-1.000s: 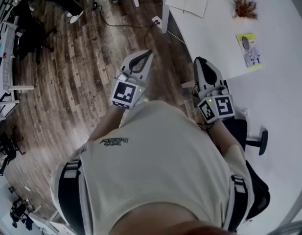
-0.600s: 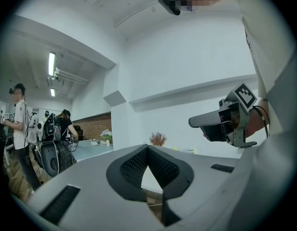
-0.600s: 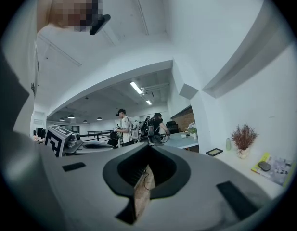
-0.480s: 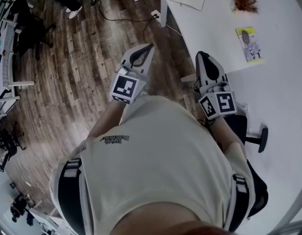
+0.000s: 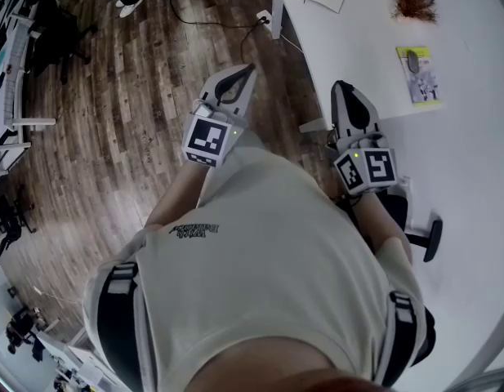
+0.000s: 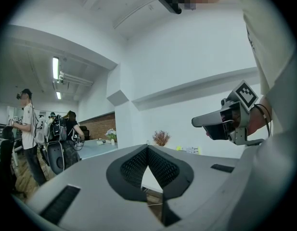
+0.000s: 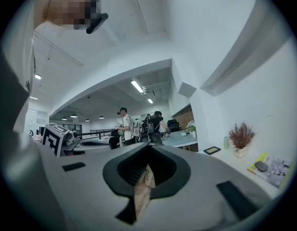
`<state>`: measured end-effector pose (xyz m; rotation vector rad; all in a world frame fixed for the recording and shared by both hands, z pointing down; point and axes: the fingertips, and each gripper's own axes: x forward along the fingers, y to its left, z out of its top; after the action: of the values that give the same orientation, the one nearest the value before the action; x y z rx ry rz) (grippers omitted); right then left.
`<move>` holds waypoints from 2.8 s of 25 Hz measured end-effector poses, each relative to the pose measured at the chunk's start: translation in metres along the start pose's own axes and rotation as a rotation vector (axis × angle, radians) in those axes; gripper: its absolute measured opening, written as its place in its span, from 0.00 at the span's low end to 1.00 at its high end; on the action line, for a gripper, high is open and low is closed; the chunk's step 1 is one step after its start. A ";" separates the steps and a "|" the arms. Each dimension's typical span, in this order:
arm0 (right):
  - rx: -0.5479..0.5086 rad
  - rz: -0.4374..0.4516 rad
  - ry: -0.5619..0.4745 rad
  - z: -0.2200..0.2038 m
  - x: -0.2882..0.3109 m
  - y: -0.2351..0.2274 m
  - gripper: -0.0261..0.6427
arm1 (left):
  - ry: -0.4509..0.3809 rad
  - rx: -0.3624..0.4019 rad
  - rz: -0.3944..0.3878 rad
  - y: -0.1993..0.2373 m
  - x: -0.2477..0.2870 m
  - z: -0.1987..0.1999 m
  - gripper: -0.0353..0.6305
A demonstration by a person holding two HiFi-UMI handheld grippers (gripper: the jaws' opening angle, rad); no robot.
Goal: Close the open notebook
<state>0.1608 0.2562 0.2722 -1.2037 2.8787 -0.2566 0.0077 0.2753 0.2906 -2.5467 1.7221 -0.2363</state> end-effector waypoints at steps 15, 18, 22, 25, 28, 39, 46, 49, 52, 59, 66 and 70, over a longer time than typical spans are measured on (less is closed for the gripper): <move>-0.023 -0.014 -0.017 -0.017 0.046 -0.023 0.04 | -0.009 0.020 -0.017 0.023 0.037 -0.030 0.07; -0.019 -0.020 -0.008 -0.021 0.066 -0.030 0.04 | -0.006 0.018 -0.036 0.037 0.055 -0.036 0.07; -0.007 -0.022 0.007 -0.023 0.099 -0.039 0.04 | -0.005 0.003 -0.038 0.065 0.078 -0.035 0.07; 0.005 -0.024 0.021 -0.023 0.126 -0.047 0.04 | 0.006 -0.012 -0.039 0.087 0.096 -0.039 0.07; 0.025 -0.029 0.035 -0.022 0.153 -0.056 0.04 | 0.024 -0.013 -0.049 0.107 0.119 -0.043 0.07; 0.038 -0.069 0.094 -0.014 0.246 -0.093 0.04 | 0.040 -0.021 -0.114 0.175 0.203 -0.039 0.07; 0.041 -0.123 0.092 -0.001 0.306 -0.121 0.04 | 0.040 -0.020 -0.178 0.216 0.259 -0.035 0.07; 0.041 -0.150 0.083 0.005 0.327 -0.132 0.04 | 0.030 -0.021 -0.206 0.230 0.281 -0.031 0.07; 0.047 -0.178 0.079 0.008 0.347 -0.140 0.04 | 0.032 -0.034 -0.229 0.244 0.299 -0.028 0.07; 0.045 -0.224 0.087 0.013 0.387 -0.149 0.04 | 0.037 -0.048 -0.289 0.274 0.331 -0.027 0.07; 0.027 -0.238 0.081 0.019 0.411 -0.151 0.04 | 0.018 -0.040 -0.322 0.290 0.347 -0.022 0.07; 0.021 -0.239 0.076 0.022 0.419 -0.153 0.04 | 0.008 -0.044 -0.328 0.294 0.353 -0.019 0.07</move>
<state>-0.0245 -0.1499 0.2962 -1.5675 2.7825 -0.3408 -0.1364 -0.1613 0.3035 -2.8530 1.3164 -0.2250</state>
